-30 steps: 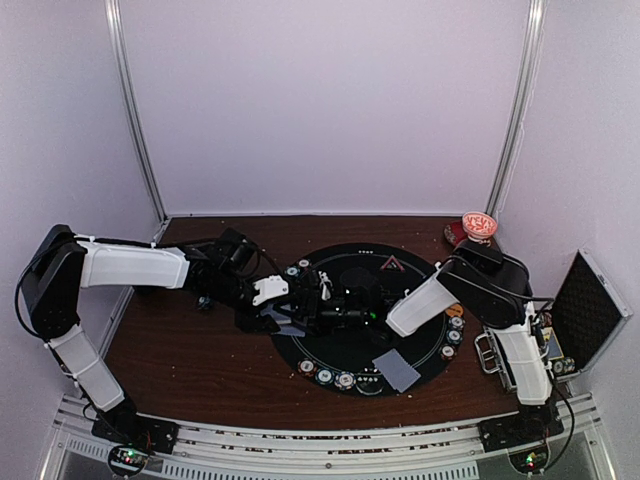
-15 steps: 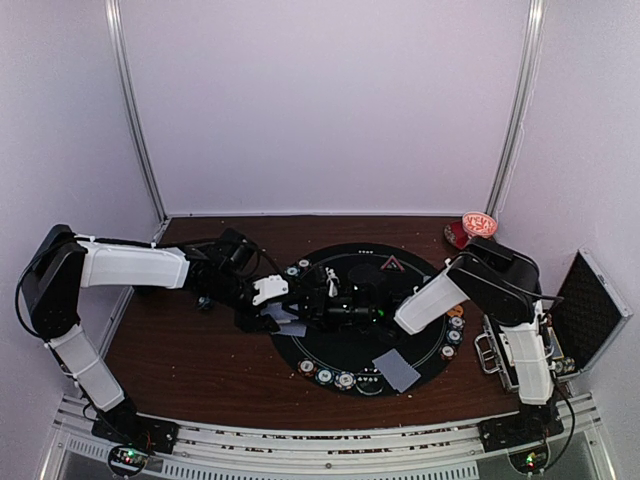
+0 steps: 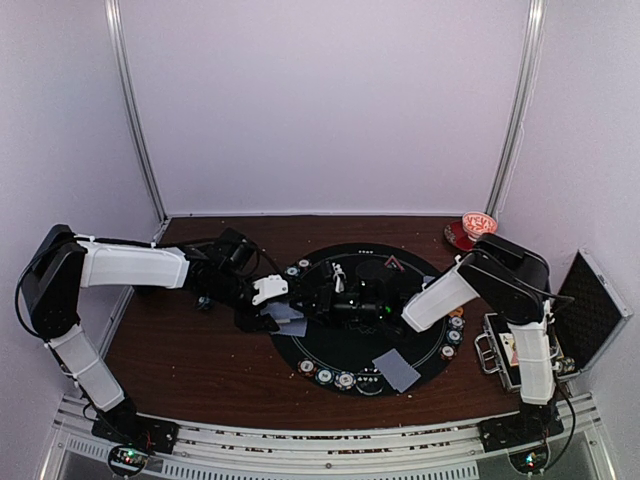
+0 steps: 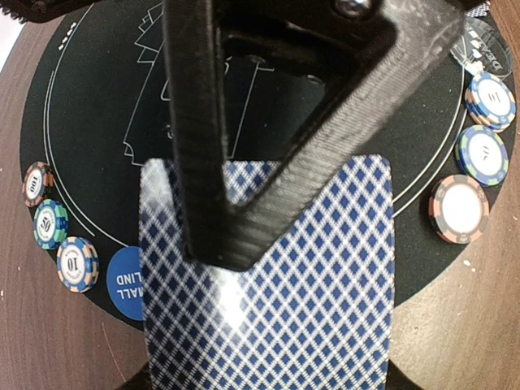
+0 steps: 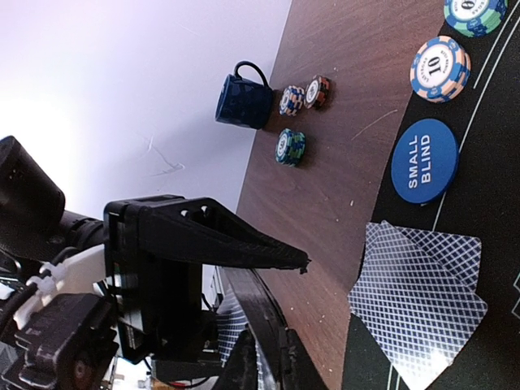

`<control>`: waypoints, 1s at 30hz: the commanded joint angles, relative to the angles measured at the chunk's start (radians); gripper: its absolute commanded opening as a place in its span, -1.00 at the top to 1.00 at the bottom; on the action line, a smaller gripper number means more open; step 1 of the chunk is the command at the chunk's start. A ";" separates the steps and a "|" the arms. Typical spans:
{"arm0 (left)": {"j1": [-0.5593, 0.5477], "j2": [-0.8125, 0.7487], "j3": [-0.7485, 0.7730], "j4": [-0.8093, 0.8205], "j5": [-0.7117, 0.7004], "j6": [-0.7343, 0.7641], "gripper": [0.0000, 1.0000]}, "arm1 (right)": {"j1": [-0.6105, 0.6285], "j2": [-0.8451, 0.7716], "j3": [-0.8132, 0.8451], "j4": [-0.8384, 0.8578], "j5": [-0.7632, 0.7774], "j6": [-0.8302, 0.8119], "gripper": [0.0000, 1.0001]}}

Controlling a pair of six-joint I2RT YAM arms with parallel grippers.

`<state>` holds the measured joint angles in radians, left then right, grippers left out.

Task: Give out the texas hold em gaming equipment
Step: Pick up the poker card from the face-down deck piles.

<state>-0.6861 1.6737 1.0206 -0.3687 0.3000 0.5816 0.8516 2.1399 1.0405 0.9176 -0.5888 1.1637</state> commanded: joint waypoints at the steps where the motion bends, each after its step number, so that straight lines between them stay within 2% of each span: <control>1: 0.003 0.001 0.006 0.028 0.022 0.008 -0.21 | 0.008 -0.057 -0.018 0.024 -0.006 0.009 0.82; 6: 0.003 0.002 0.007 0.028 0.022 0.008 -0.21 | 0.013 -0.064 -0.022 0.046 -0.015 0.021 0.83; 9: 0.003 0.002 0.006 0.028 0.021 0.006 -0.21 | 0.018 -0.049 -0.015 0.059 -0.026 0.033 0.73; 13: 0.003 0.002 0.006 0.028 0.021 0.006 -0.21 | 0.028 -0.028 0.004 0.064 -0.038 0.037 0.71; 17: 0.002 0.005 0.006 0.028 0.019 0.006 -0.21 | 0.033 -0.020 0.020 0.056 -0.040 0.033 0.80; 20: 0.002 0.003 0.007 0.028 0.019 0.006 -0.21 | 0.034 -0.021 0.020 0.045 -0.041 0.027 1.00; 24: 0.002 0.004 0.006 0.028 0.016 0.007 -0.21 | 0.026 -0.049 -0.012 0.026 -0.019 0.006 1.00; 30: 0.003 0.003 0.006 0.030 0.015 0.006 -0.21 | -0.044 -0.191 -0.152 0.020 0.024 -0.037 1.00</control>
<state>-0.6926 1.6741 1.0206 -0.3664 0.3187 0.5819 0.8562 2.0739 0.9703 0.9272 -0.5873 1.1736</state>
